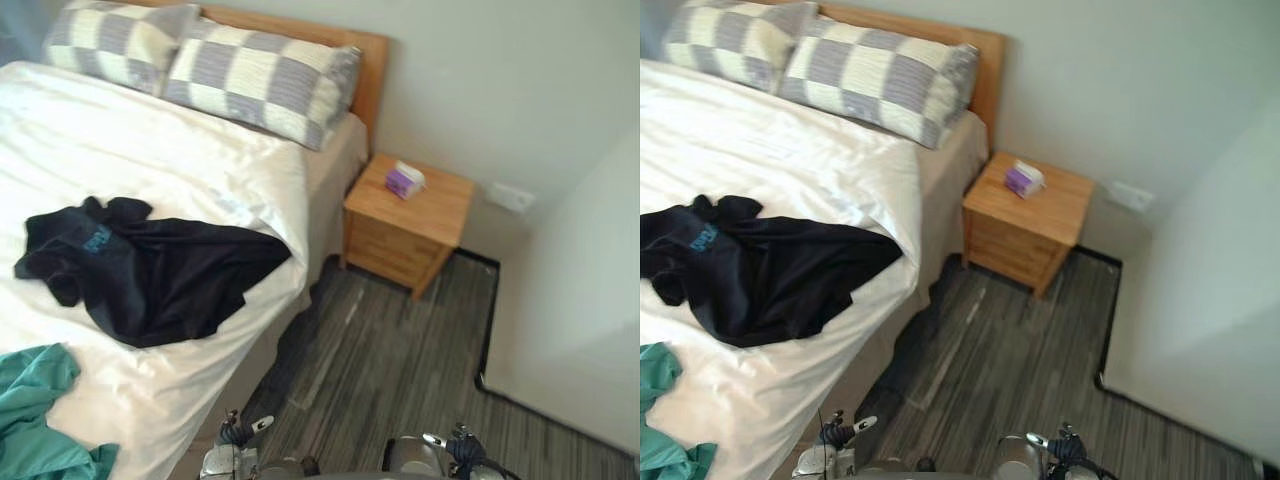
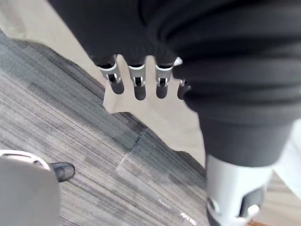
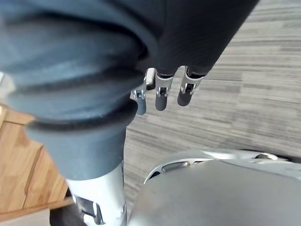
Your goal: Tidy the bed and pick cloth on bed and put in laundry
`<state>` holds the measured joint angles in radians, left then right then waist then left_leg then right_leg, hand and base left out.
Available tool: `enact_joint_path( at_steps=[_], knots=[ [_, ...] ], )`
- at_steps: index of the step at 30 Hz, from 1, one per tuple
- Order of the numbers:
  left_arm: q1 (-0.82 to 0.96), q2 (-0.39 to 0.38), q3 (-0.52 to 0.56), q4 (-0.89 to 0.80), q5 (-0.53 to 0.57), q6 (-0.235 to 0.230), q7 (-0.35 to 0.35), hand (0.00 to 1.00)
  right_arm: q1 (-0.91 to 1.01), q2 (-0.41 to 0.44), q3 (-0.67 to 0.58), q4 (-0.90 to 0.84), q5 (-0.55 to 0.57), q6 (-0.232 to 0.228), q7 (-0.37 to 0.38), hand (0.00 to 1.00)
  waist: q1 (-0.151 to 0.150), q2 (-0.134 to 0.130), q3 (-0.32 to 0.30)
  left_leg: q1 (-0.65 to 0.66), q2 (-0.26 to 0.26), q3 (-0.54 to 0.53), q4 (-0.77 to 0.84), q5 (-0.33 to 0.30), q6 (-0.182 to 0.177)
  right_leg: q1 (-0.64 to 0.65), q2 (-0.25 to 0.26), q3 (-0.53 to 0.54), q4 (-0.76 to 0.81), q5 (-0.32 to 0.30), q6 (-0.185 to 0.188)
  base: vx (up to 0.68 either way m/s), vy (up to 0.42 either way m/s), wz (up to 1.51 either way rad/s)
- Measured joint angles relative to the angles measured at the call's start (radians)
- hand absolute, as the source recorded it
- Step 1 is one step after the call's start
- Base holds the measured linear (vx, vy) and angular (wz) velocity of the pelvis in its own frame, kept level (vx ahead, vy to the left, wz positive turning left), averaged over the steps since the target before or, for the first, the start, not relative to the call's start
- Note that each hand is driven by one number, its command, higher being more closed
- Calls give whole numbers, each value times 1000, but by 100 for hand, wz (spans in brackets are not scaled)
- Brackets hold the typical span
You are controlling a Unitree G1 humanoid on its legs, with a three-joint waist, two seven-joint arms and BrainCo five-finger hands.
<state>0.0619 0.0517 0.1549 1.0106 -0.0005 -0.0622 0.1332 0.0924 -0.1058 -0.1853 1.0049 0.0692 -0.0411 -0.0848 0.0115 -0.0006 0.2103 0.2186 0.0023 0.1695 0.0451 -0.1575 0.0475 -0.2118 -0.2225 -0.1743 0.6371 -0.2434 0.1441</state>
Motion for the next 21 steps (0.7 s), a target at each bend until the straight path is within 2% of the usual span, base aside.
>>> enact_joint_path(
  at_steps=[1, 2, 3, 4, 5, 6, 7, 8, 9, 10, 11, 12, 13, 14, 15, 16, 17, 18, 19, 21],
  knots=[
    [4, -2, 1, -1, -8, -1, 0, 0, 0, 0, -9, 2, 1, 0, -1, 0, -1, 7, 1, 6, 16, -40, 0, -14, -23, -10, 19, 64, -164, 31, -6, 398, -276, 133],
    [4, -1, 4, -2, -11, -1, 1, 0, 0, 1, -12, 3, 1, 0, -2, 0, 0, 7, 1, 7, 19, -65, 0, -20, -32, -19, 19, 102, -245, 60, -7, 376, -358, 131],
    [3, -1, 5, -2, -19, -2, 2, 0, -1, 1, -15, 6, 1, 0, -2, 0, 0, 7, 1, 11, 32, -122, 1, -36, -56, -34, 12, 186, -401, 139, 2, 292, -335, 103],
    [3, 0, 8, -2, -23, -3, 2, 0, -1, 1, -18, 6, 1, 0, -2, 0, 0, 7, 1, 12, 38, -146, 3, -44, -67, -39, 8, 213, -444, 162, 4, 378, -478, 123],
    [5, 1, 17, -2, -30, -4, 2, 0, -2, 2, -32, 8, 2, 1, -2, 0, 2, 9, 4, 23, 60, -187, 8, -66, -97, -37, 1, 257, -514, 196, 1, 375, -546, 118],
    [11, 2, 44, -1, -37, -9, 2, 0, -2, 9, -33, 11, 1, 5, -2, 0, 4, -3, 3, 33, 84, -231, 11, -91, -134, -32, -12, 277, -537, 195, 6, 363, -585, 119],
    [20, 3, 55, -1, -38, -11, 2, 0, -2, 13, -33, 12, 1, 7, -3, 0, 3, -10, 2, 40, 94, -248, 13, -102, -147, -26, -19, 278, -530, 186, 4, 344, -657, 119],
    [21, 5, 83, 1, -42, -14, 2, 0, -7, 16, -33, 12, 0, 9, -2, 0, 3, -17, 6, 63, 128, -266, 13, -123, -174, -24, -9, 248, -465, 247, 66, 329, -746, 104],
    [26, -26, 112, 2, -49, -16, 0, 0, -17, -3, -31, 10, -1, 9, -2, 0, 4, 13, 10, 59, 178, -218, 34, -120, -176, -49, 25, 214, -365, 253, 55, 269, -611, 95],
    [27, -39, 126, 3, -50, -20, 0, 0, -23, -11, -28, 11, -2, 9, -3, 0, 4, 25, 8, 52, 194, -194, 48, -114, -176, -58, 37, 203, -332, 246, 40, 269, -653, 82],
    [36, -68, 153, 2, -54, -26, 1, 0, -42, -42, -3, 15, -4, 12, -2, 0, 3, 61, 7, 8, 238, -166, 116, -81, -186, -59, 54, 156, -283, 197, 1, 212, -487, 81],
    [36, -78, 176, 0, -59, -33, 3, 0, -44, -50, 11, 19, -7, 13, -2, 0, 1, 65, 5, -67, 256, -151, 227, -45, -164, -42, 42, 111, -284, 177, -19, 245, -568, 81],
    [35, -77, 180, -1, -59, -33, 3, 0, -43, -50, 12, 20, -9, 13, -2, 0, -1, 65, 6, -87, 262, -138, 255, -35, -157, -33, 40, 97, -290, 175, -22, 173, -408, 95],
    [34, -76, 195, -5, -69, -32, 3, 0, -37, -52, 28, 21, -10, 12, -4, 0, -5, 64, 6, -151, 301, -31, 365, 2, -118, 17, 34, 38, -327, 171, -37, 164, -389, 106],
    [35, -76, 205, -12, -75, -32, 3, 0, -27, -54, 49, 18, -10, 9, -5, 0, -3, 63, 9, -193, 347, 142, 475, -7, -112, 73, 35, -12, -363, 165, -56, 164, -356, 108],
    [35, -76, 204, -12, -77, -32, 4, 0, -24, -55, 52, 18, -10, 7, -6, 0, -1, 62, 9, -202, 349, 192, 500, -9, -112, 91, 35, -27, -377, 164, -60, 162, -254, 94],
    [34, -76, 197, -14, -76, -32, 3, 0, -24, -58, 69, 19, -9, 7, -9, 0, 1, 62, 9, -218, 324, 292, 525, -29, -117, 136, 35, -64, -409, 166, -65, 158, -135, 74],
    [34, -74, 184, -20, -75, -31, 3, 0, -26, -56, 72, 18, -4, 6, -10, 0, 3, 61, 10, -221, 284, 365, 490, -65, -129, 165, 33, -91, -430, 171, -73, 185, -85, 79],
    [35, -68, 161, -20, -75, -31, 3, 0, -25, -54, 72, 18, 0, 4, -13, 0, 0, 60, 9, -206, 258, 421, 421, -77, -117, 176, 29, -114, -436, 176, -64, 150, -24, 59],
    [34, -66, 146, -19, -73, -28, 3, 0, -23, -54, 69, 18, 2, 4, -14, 0, -3, 62, 8, -170, 233, 448, 324, -77, -119, 182, 32, -137, -436, 180, -59, 161, 15, 47]
  ],
)
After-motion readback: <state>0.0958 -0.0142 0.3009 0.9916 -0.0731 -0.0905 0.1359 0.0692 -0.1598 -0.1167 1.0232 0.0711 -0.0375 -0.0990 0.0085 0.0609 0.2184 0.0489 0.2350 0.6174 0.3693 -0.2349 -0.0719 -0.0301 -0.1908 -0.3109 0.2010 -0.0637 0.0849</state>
